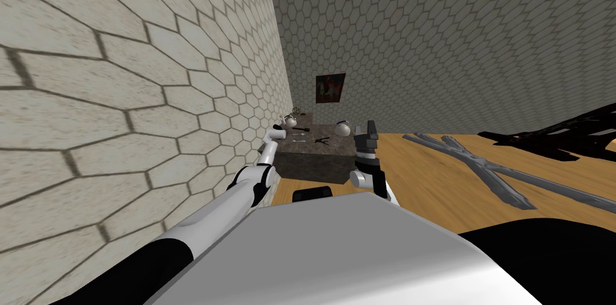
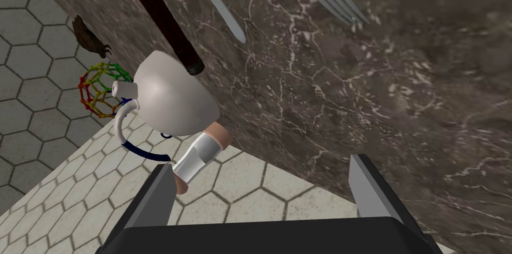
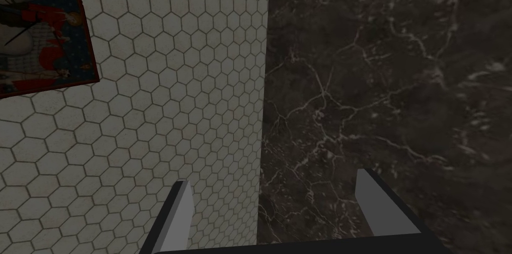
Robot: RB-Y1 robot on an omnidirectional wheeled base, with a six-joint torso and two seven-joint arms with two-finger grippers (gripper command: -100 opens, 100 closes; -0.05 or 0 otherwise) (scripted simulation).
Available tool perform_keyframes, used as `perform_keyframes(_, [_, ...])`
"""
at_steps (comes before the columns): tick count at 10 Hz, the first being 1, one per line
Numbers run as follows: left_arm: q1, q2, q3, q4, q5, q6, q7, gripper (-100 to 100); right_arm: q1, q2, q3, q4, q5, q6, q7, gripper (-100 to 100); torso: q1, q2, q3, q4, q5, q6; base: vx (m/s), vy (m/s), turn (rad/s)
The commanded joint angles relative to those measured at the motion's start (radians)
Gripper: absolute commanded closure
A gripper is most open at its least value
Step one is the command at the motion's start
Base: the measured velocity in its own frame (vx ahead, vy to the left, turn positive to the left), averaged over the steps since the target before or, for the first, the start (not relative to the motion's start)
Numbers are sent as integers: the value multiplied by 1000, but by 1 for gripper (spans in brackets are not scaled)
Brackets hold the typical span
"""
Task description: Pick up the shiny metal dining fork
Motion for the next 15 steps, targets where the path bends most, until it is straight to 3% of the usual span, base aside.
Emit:
perform_keyframes(1, [-43,-10,16,50,2,50,-6,-100,0,0,0,0,0,0,0,0,0,0,0,0,0,0,60,-6,-6])
perform_keyframes(2, [-43,-10,16,80,2,58,-6,-100,0,0,0,0,0,0,0,0,0,-1,-1,0,0,0,47,-5,-6])
perform_keyframes(5, [-113,-25,45,165,7,146,-16,-100,0,0,0,0,0,0,0,0,0,-1,-1,0,0,0,48,-1,-6])
perform_keyframes(7, [-113,-25,45,193,7,152,-16,-100,0,0,0,0,0,0,0,0,0,0,0,0,0,0,29,1,-2])
perform_keyframes(8, [-143,-33,59,226,9,194,-20,-100,0,0,0,0,0,0,0,0,1,1,0,0,0,0,32,-3,-5])
perform_keyframes(11, [-171,-40,72,293,12,233,-24,-100,0,0,0,0,0,0,0,0,1,-1,0,0,0,0,47,7,-8])
perform_keyframes(13, [-218,-54,95,362,15,295,-30,-100,0,0,0,0,0,0,0,0,0,-1,-1,0,0,0,65,-6,-10])
perform_keyframes(15, [-218,-54,95,377,15,299,-30,-100,0,0,0,0,0,0,0,0,0,-1,-1,0,0,0,40,-5,-2])
